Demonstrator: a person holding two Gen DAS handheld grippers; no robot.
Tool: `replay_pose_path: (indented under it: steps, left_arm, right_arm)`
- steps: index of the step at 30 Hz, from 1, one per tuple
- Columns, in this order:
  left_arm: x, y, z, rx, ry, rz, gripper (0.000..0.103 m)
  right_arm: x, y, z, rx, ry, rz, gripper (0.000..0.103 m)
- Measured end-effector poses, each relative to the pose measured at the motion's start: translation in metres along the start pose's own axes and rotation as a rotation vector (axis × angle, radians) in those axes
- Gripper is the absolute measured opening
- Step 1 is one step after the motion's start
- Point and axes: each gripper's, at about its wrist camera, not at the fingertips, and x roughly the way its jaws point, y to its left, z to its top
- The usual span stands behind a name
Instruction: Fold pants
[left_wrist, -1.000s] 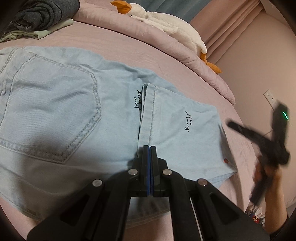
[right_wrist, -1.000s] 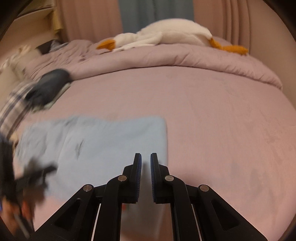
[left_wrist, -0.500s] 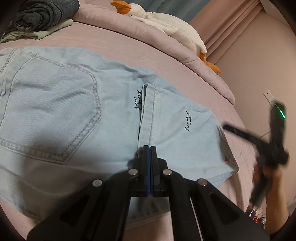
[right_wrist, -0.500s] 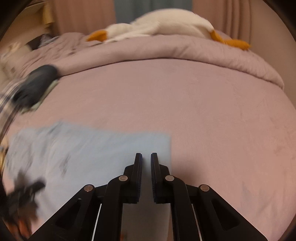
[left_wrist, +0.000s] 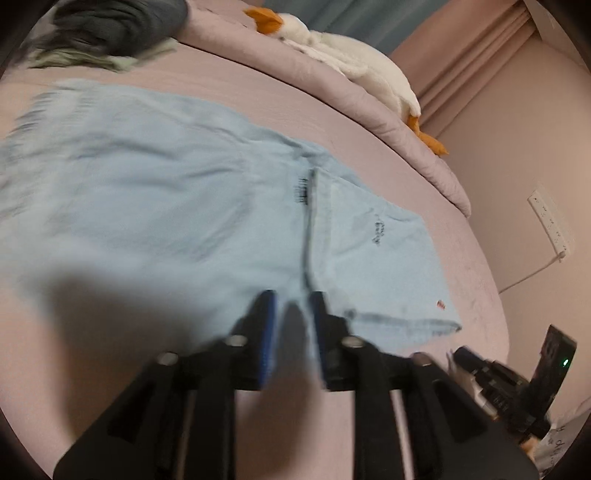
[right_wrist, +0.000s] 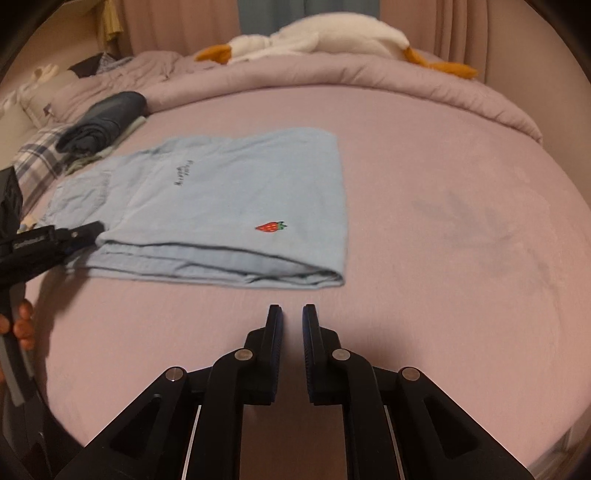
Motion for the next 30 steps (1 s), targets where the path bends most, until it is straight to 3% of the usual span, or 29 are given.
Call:
replay_pose_path:
  steps: [3, 6, 11, 21, 27, 29, 30]
  left_arm:
    - [-0.036, 0.018, -0.01, -0.035, -0.053, 0.004, 0.038]
    - [-0.062, 0.047, -0.016, -0.146, -0.092, 0.057, 0.074]
    - [-0.08, 0.094, -0.019, -0.429, -0.143, -0.063, 0.074]
    - [-0.052, 0.105, 0.013, -0.52, -0.2, -0.053, 0.076]
    - [-0.037, 0.127, 0.037, -0.66, -0.252, -0.091, 0.078]
    - [-0.034, 0.131, 0.045, -0.691, -0.25, -0.112, 0.075]
    - [-0.034, 0.133, 0.048, -0.699, -0.243, -0.116, 0.068]
  right_arm:
    - [-0.014, 0.004, -0.003, -0.002, -0.044, 0.044, 0.021]
    - [-0.024, 0.014, 0.001, -0.01, -0.085, 0.103, 0.027]
    - [-0.022, 0.04, 0.011, -0.014, -0.114, 0.2, 0.031]
    - [-0.022, 0.075, 0.006, -0.085, -0.091, 0.276, 0.031]
    - [-0.022, 0.078, 0.009, -0.083, -0.081, 0.279, 0.032]
    - [-0.02, 0.08, 0.011, -0.091, -0.072, 0.277, 0.032]
    - [-0.018, 0.082, 0.012, -0.095, -0.068, 0.276, 0.032]
